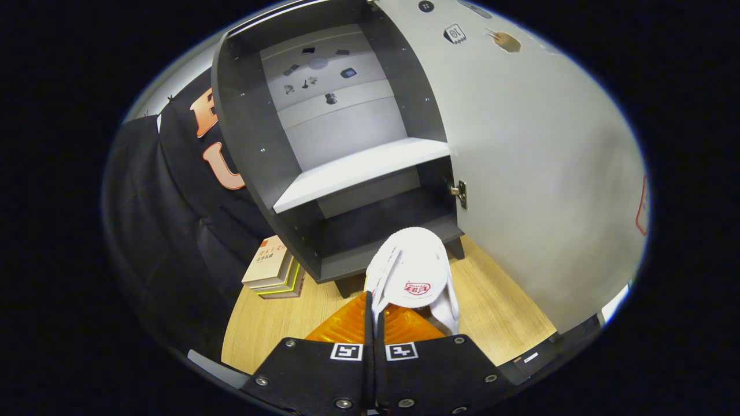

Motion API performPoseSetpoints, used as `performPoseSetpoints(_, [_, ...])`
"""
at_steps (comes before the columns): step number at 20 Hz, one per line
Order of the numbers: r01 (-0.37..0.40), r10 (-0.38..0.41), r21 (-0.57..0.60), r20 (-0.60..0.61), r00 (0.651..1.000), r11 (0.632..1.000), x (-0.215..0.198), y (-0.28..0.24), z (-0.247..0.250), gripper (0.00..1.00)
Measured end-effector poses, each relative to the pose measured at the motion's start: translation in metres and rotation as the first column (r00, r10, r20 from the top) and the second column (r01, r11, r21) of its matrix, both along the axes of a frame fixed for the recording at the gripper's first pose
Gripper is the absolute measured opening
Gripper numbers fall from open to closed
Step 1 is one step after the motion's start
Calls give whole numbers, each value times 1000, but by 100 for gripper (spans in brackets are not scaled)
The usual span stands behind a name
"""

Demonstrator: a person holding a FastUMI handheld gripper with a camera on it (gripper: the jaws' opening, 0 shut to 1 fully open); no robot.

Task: Open the shoe cabinet door, grab the shoes and put them into the shoe cabinet, then close the shoe cabinet door.

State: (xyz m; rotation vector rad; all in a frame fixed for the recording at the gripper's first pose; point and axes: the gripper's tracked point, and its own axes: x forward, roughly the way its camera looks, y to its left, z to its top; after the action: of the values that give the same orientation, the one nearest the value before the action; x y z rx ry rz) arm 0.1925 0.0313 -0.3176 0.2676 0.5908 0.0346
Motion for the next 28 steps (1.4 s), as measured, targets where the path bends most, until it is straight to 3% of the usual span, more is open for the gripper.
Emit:
performPoseSetpoints(7, [-21,22,-22,86,996,1000,34,12,55,0])
performPoseSetpoints(28, [-182,190,-88,95,977,979,204,38,77,0])
